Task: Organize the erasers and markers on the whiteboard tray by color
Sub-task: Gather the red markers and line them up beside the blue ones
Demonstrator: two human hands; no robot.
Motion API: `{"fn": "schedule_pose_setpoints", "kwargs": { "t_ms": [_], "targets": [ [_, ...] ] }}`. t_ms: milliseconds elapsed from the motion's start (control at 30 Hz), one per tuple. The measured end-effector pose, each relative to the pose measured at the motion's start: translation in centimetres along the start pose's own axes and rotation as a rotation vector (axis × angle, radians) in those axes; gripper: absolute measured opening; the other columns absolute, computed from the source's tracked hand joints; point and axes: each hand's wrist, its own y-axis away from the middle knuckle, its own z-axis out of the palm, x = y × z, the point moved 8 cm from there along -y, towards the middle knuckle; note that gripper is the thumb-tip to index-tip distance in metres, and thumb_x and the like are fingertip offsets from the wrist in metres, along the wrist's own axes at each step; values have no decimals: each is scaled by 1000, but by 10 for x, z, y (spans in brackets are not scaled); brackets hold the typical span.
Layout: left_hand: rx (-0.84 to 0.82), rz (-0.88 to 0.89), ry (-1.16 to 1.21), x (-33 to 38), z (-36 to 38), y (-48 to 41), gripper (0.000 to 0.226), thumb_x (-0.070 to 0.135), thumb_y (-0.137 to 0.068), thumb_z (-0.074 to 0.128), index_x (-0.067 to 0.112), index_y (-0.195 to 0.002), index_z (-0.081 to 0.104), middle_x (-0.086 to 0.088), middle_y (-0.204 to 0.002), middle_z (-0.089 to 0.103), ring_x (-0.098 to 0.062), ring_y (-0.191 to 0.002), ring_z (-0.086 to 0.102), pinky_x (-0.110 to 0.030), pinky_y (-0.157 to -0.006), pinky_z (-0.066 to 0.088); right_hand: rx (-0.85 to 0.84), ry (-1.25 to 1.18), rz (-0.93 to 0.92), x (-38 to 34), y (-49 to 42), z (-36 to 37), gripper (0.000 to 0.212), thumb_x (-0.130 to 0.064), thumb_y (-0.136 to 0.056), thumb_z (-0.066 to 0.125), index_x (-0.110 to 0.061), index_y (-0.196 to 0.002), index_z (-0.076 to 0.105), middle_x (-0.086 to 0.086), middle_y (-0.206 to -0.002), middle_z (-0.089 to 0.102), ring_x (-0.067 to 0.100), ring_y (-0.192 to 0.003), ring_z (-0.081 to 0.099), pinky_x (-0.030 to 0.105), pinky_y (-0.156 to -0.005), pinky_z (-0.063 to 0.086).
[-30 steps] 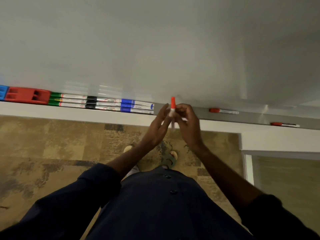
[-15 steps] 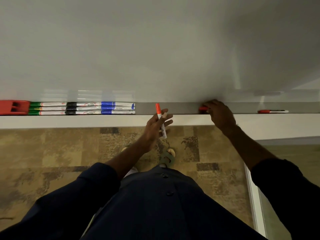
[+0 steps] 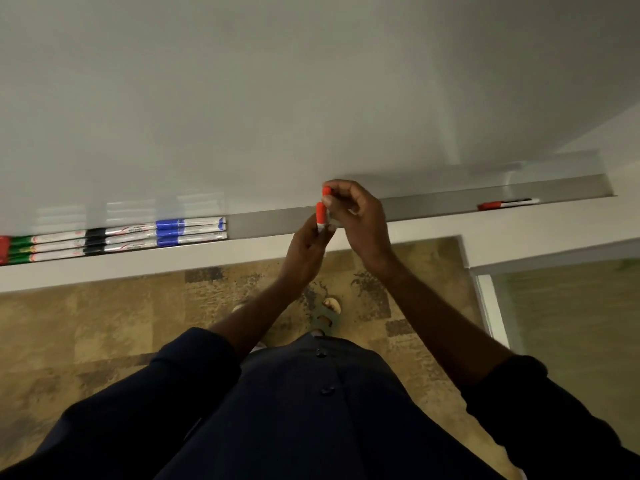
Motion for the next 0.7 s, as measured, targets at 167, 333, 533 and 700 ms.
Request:
{"fn": "schedule_pose_setpoints", "kwargs": {
  "t_ms": [167, 333, 533, 700],
  "targets": [
    [-114, -1, -62, 3, 40, -4, 32, 21, -108, 50, 9, -137, 55, -5, -117, 72, -9, -101, 71, -26, -86, 56, -79, 118, 47, 14, -6, -54, 27, -20, -95, 67, -11, -120, 69, 5, -117, 74, 11, -106, 70, 26, -93, 58],
    [-221, -179, 139, -11, 69, -2, 42, 17, -105, 56, 19, -146, 45, -8, -134, 68, -23, -104, 76, -36, -85, 63, 157, 782, 8, 63, -20, -196, 31, 2, -98, 50, 2, -125, 66, 20, -125, 68, 32, -116, 65, 38, -105, 49],
    [-188, -352, 277, -26, 61, 3, 41, 15, -102, 62, 22, -141, 53, -3, -133, 71, -26, -114, 73, -40, -84, 62, -8, 1182, 170, 130, -20, -290, 56, 13, -82, 49, -14, -128, 64, 15, -135, 60, 36, -125, 56, 47, -99, 49],
    [-124, -345, 277, -28, 47, 1, 43, 16, -100, 65, 21, -141, 55, -1, -129, 74, -26, -116, 73, -41, -85, 62, -83, 1169, 84, 125, -29, -280, 35, 6, -89, 60, -14, -115, 73, 14, -113, 72, 36, -100, 68, 40, -79, 53]
  ]
}}
